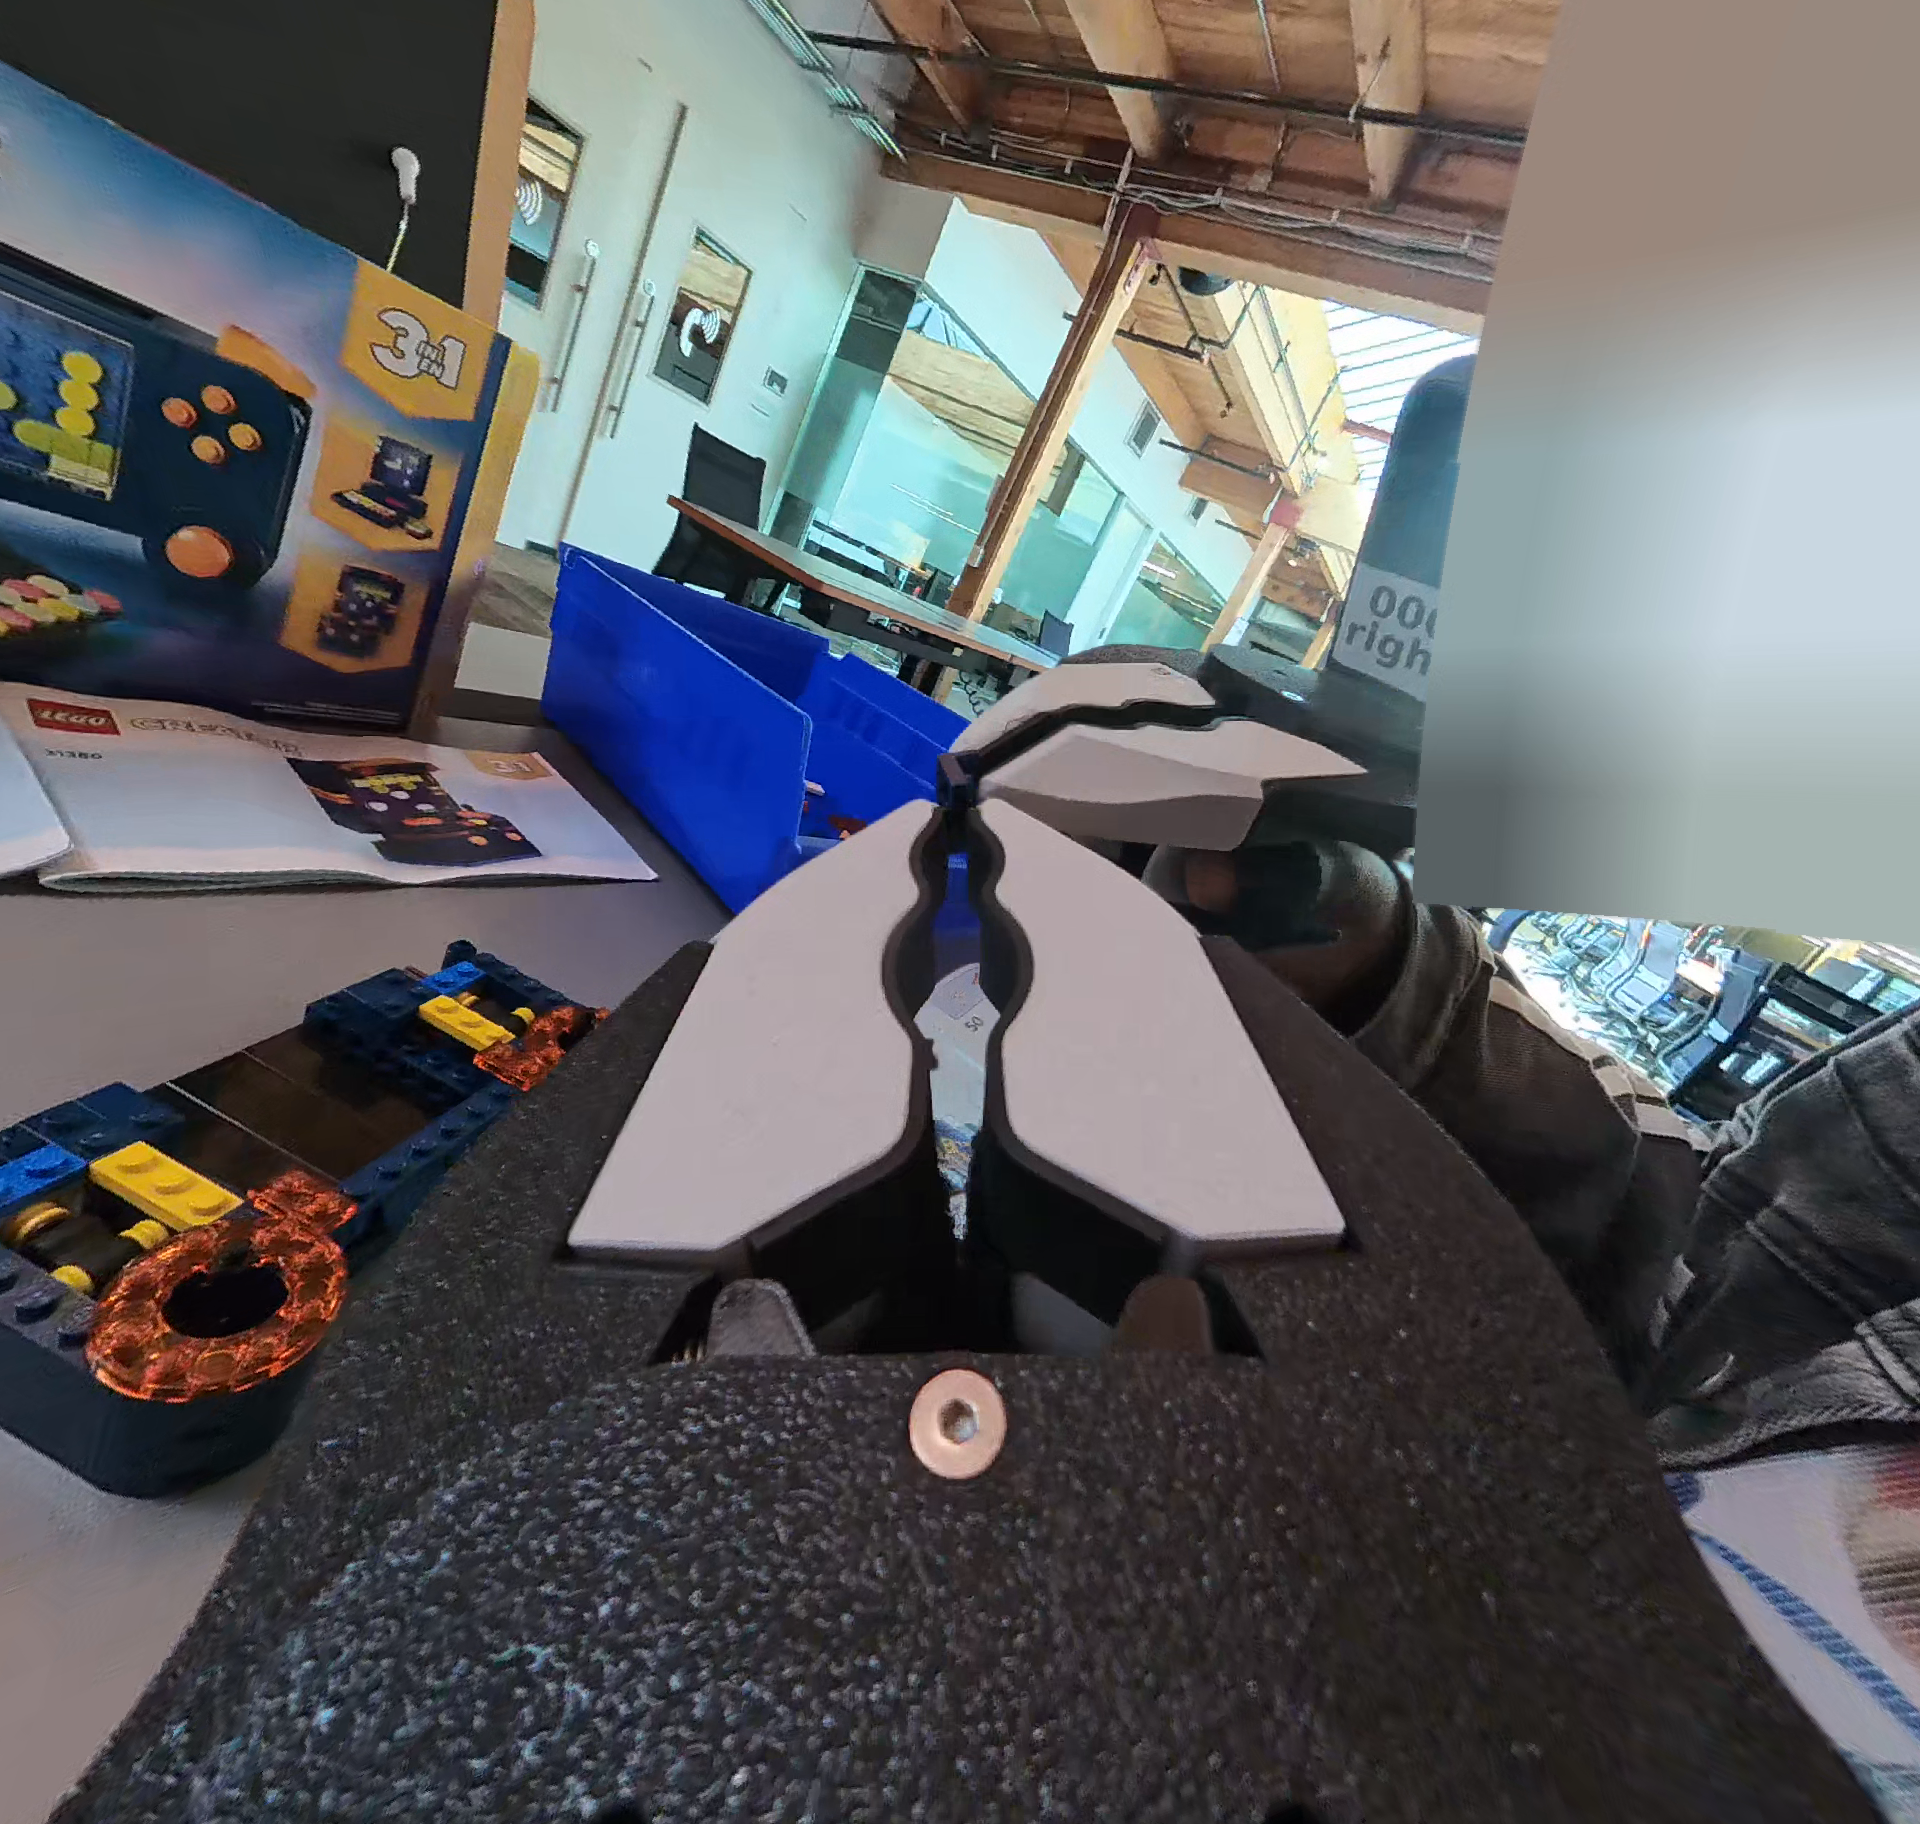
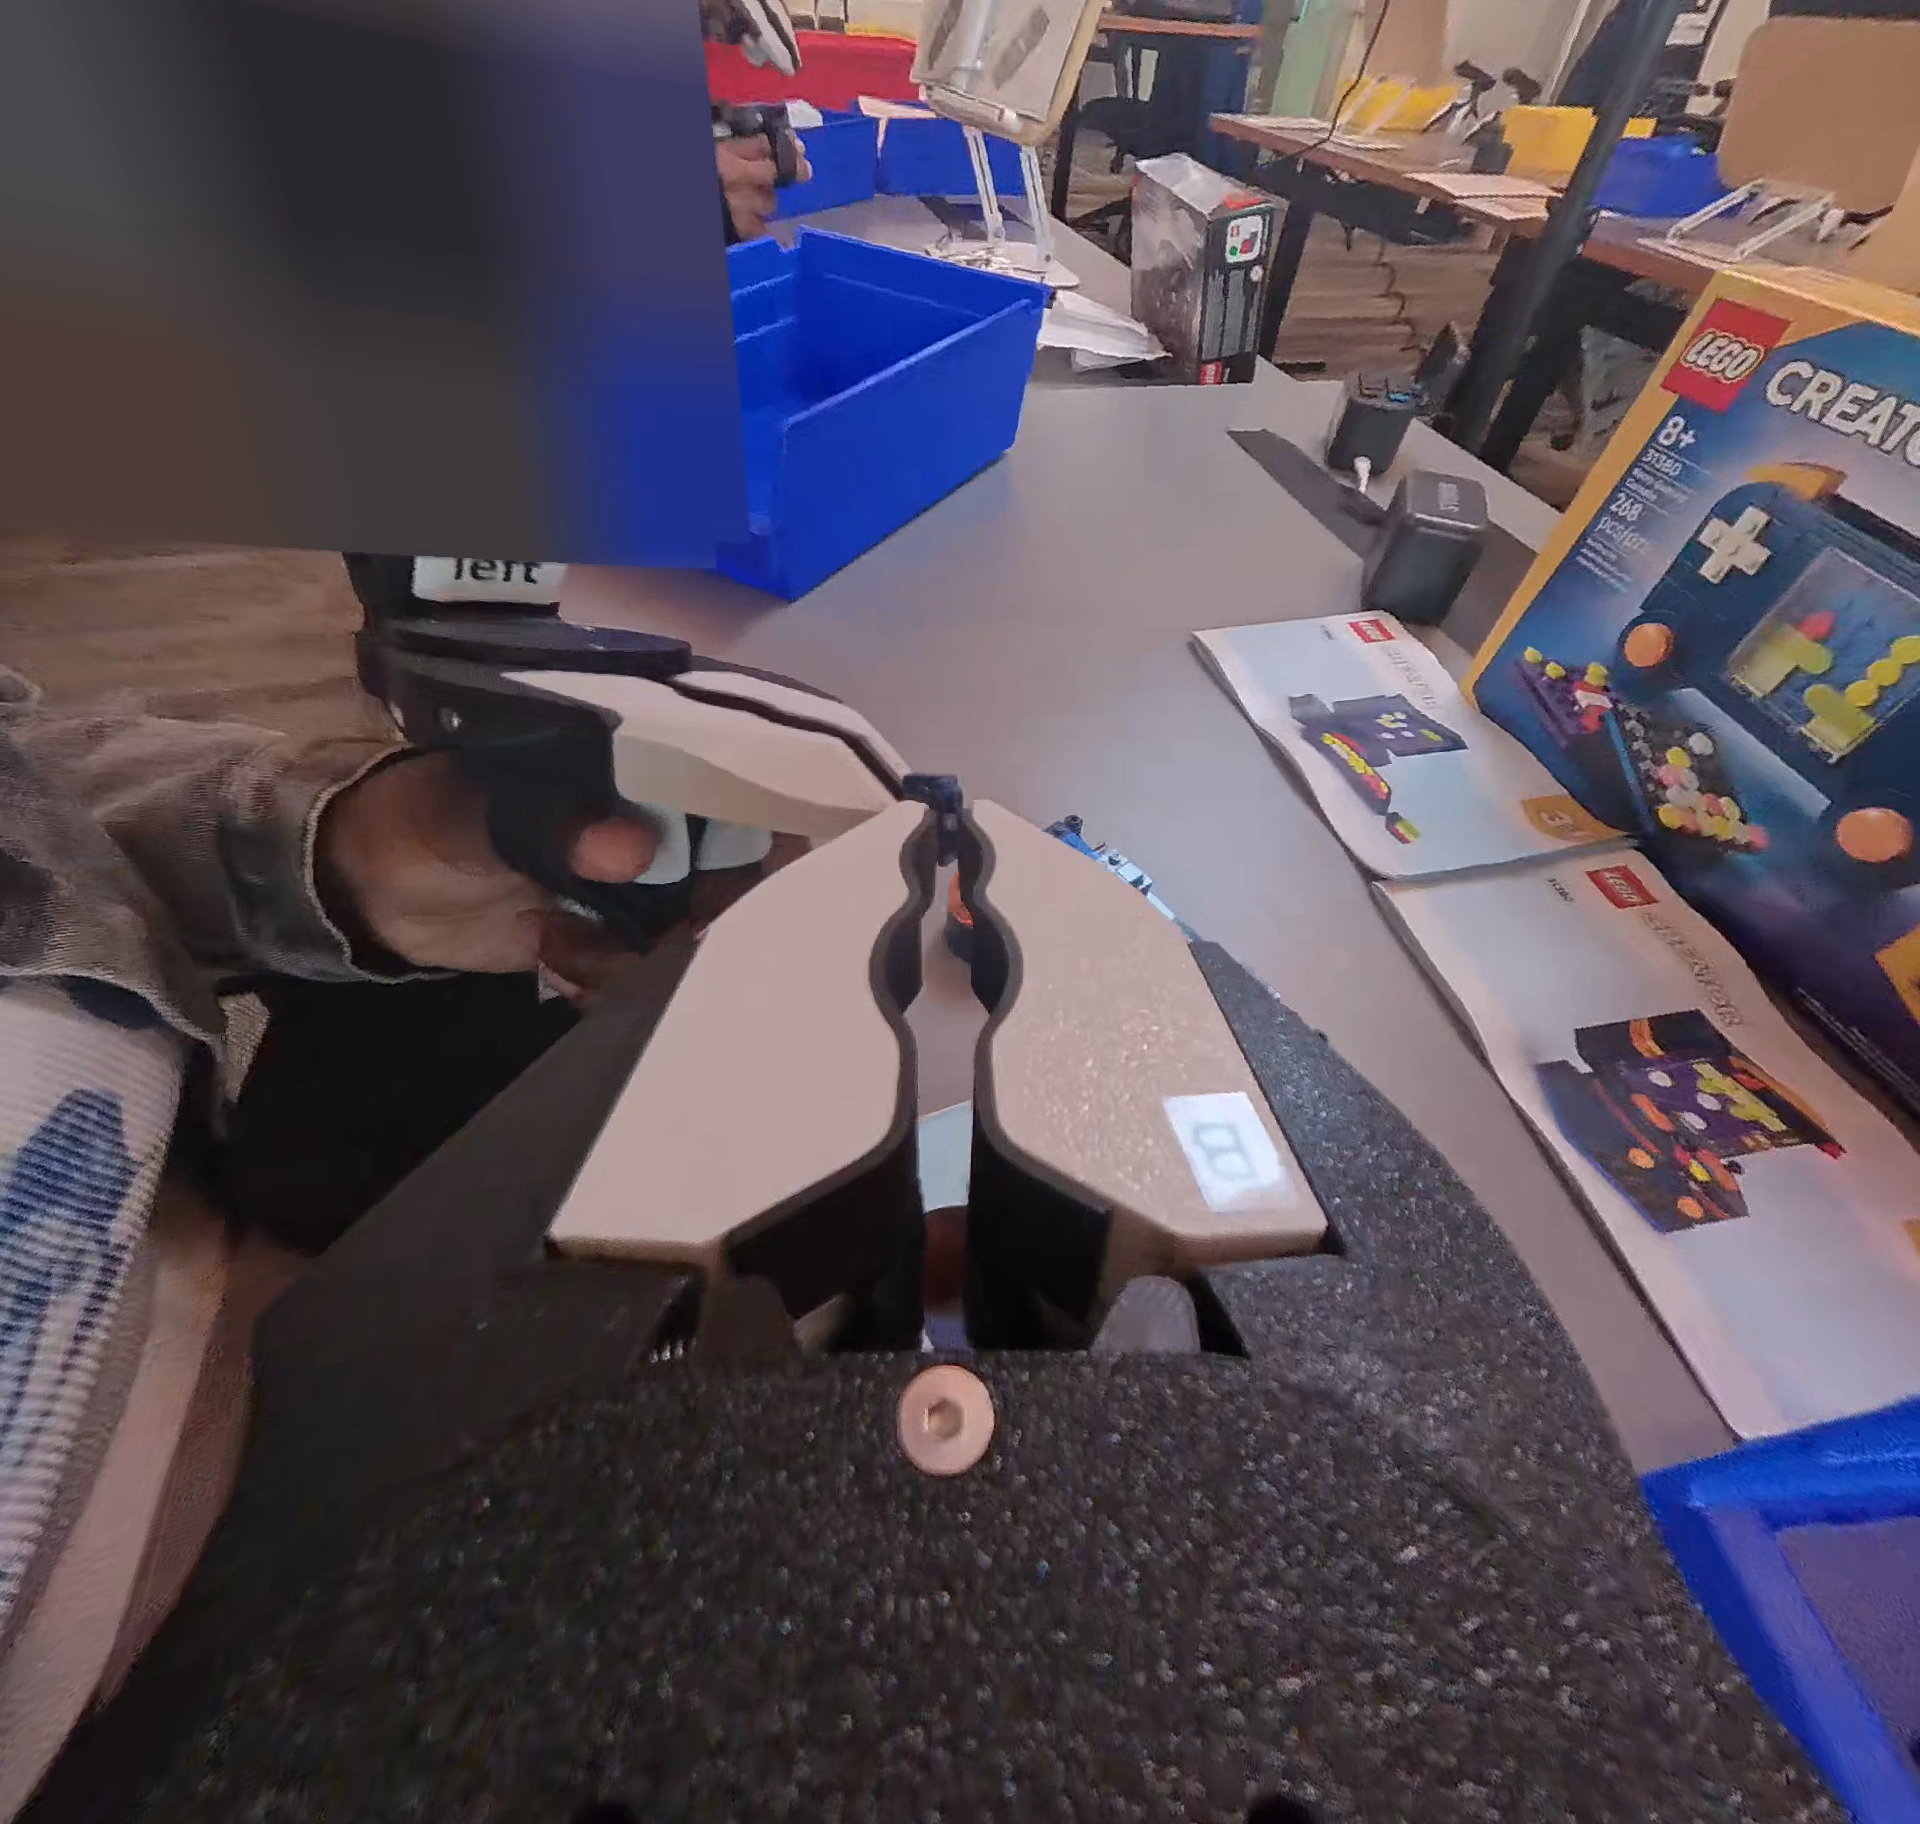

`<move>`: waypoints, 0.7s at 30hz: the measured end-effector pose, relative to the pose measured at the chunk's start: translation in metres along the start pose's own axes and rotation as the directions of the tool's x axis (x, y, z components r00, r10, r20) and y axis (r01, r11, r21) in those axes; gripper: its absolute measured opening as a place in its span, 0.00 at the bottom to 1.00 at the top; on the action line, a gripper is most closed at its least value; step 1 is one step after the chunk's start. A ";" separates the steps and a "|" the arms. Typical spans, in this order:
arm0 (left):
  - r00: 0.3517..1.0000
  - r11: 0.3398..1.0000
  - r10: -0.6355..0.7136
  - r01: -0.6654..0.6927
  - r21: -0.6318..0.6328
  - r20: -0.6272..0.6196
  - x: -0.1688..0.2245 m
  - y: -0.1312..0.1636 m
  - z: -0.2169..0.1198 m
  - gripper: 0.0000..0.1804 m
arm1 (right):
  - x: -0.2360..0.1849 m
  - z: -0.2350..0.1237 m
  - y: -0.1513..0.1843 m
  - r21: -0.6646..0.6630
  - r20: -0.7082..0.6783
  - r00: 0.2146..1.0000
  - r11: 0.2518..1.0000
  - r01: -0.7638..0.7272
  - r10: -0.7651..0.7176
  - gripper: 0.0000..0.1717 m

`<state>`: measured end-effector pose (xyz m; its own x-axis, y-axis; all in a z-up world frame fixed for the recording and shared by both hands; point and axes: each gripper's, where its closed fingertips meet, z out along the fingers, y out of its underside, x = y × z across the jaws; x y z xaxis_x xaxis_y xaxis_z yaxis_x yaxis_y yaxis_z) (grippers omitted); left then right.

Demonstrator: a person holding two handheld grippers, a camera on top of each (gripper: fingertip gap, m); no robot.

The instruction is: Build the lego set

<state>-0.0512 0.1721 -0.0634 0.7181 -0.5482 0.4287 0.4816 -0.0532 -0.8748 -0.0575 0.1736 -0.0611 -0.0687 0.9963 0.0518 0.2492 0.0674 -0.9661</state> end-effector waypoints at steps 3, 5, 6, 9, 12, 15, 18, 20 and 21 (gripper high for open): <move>1.000 1.000 -0.018 0.018 0.005 -0.010 0.000 0.001 0.000 0.01 | 0.000 0.001 0.001 -0.023 -0.001 0.999 0.999 0.035 -0.035 0.02; 1.000 1.000 -0.012 0.012 0.006 -0.007 0.000 0.000 0.000 0.01 | 0.000 0.001 0.003 -0.046 0.010 0.999 0.998 0.051 -0.050 0.03; 1.000 1.000 -0.004 0.004 0.007 -0.005 0.000 0.000 0.000 0.01 | 0.000 0.001 0.002 -0.053 0.018 0.998 0.997 0.056 -0.055 0.03; 1.000 1.000 -0.015 0.015 -0.002 -0.015 0.001 0.001 0.001 0.01 | 0.000 0.001 0.002 -0.073 0.044 0.995 0.993 0.092 -0.089 0.02; 0.998 0.999 -0.038 0.037 -0.020 -0.040 0.004 0.001 0.001 0.02 | 0.001 -0.001 0.001 -0.092 0.087 0.992 0.991 0.098 -0.090 0.02; 0.998 0.999 0.009 -0.012 -0.053 -0.059 0.003 -0.007 -0.004 0.07 | 0.019 -0.014 -0.003 -0.133 0.058 0.991 0.983 0.130 -0.123 0.02; 0.990 0.975 0.137 -0.139 -0.175 -0.026 -0.014 -0.008 -0.016 0.10 | 0.031 -0.030 0.000 -0.210 0.069 0.987 0.965 0.158 -0.147 0.02; 0.974 0.934 0.226 -0.219 -0.281 -0.008 -0.031 -0.003 -0.025 0.12 | 0.039 -0.038 0.004 -0.253 0.043 0.984 0.951 0.179 -0.174 0.02; 0.963 0.908 0.269 -0.255 -0.334 -0.002 -0.040 0.000 -0.029 0.12 | 0.042 -0.042 0.006 -0.266 0.036 0.983 0.947 0.182 -0.179 0.02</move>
<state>-0.0946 0.1697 -0.0868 0.8203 -0.5439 0.1769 0.0868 -0.1873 -0.9785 -0.0186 0.2180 -0.0543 -0.1466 0.9657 0.2143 0.4805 0.2589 -0.8379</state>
